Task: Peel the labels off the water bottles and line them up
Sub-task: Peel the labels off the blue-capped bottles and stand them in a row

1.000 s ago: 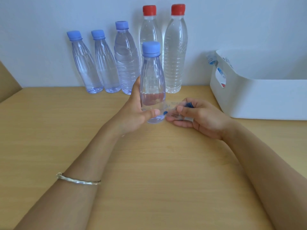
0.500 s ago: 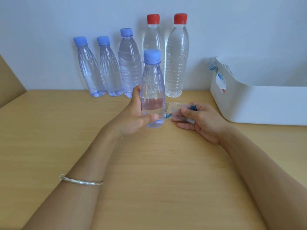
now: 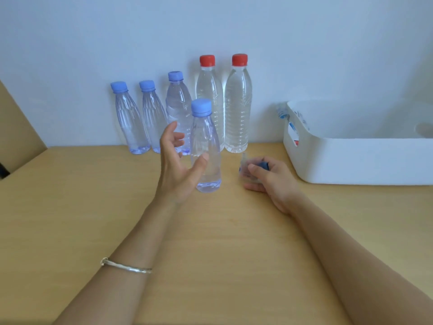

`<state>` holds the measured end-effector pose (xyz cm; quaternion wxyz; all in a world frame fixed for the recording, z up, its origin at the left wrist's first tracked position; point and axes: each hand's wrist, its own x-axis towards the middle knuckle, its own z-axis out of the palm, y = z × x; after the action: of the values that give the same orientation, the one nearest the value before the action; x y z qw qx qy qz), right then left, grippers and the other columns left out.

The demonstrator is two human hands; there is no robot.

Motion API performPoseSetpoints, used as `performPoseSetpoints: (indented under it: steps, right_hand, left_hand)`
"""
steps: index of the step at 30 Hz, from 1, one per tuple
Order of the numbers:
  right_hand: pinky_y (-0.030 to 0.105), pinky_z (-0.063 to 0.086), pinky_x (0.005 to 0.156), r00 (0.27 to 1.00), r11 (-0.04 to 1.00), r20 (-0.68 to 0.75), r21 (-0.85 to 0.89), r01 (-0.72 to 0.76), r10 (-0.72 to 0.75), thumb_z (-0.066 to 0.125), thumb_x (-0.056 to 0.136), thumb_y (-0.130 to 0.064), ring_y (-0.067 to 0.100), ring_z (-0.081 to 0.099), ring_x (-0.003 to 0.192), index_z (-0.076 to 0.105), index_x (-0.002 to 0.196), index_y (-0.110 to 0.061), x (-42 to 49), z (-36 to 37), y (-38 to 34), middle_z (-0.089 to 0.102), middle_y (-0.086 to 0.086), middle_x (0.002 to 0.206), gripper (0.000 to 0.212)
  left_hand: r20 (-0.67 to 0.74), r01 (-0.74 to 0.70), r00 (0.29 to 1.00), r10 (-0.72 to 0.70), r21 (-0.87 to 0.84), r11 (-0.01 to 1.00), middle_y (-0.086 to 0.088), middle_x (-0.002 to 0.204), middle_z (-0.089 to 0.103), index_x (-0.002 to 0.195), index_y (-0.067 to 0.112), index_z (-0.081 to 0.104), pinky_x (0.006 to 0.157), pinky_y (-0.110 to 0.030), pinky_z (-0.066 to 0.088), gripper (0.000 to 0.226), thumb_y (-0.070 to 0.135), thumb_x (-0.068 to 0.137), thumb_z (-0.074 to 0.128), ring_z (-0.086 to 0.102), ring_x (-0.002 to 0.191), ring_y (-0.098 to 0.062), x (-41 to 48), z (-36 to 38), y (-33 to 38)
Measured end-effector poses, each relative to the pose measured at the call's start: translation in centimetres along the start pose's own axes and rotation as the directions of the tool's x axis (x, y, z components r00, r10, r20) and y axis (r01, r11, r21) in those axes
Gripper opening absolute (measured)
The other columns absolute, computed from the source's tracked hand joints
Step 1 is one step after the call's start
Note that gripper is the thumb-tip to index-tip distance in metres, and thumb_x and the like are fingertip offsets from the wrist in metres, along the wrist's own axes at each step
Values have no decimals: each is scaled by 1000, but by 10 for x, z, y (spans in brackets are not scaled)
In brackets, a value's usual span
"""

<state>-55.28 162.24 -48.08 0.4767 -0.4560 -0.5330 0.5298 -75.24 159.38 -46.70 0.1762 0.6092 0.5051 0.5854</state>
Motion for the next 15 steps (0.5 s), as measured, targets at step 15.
performPoseSetpoints:
  steps: [15]
  right_hand:
    - [21, 34, 54, 914, 732, -24, -608, 308, -405, 51, 89, -14, 5, 43, 55, 51, 70, -24, -39, -14, -74, 47, -12, 58, 21]
  left_hand:
    - [180, -388, 918, 353, 229, 893, -1, 115, 57, 115, 10, 60, 85, -3, 34, 31, 9, 87, 46, 52, 109, -11, 4, 74, 103]
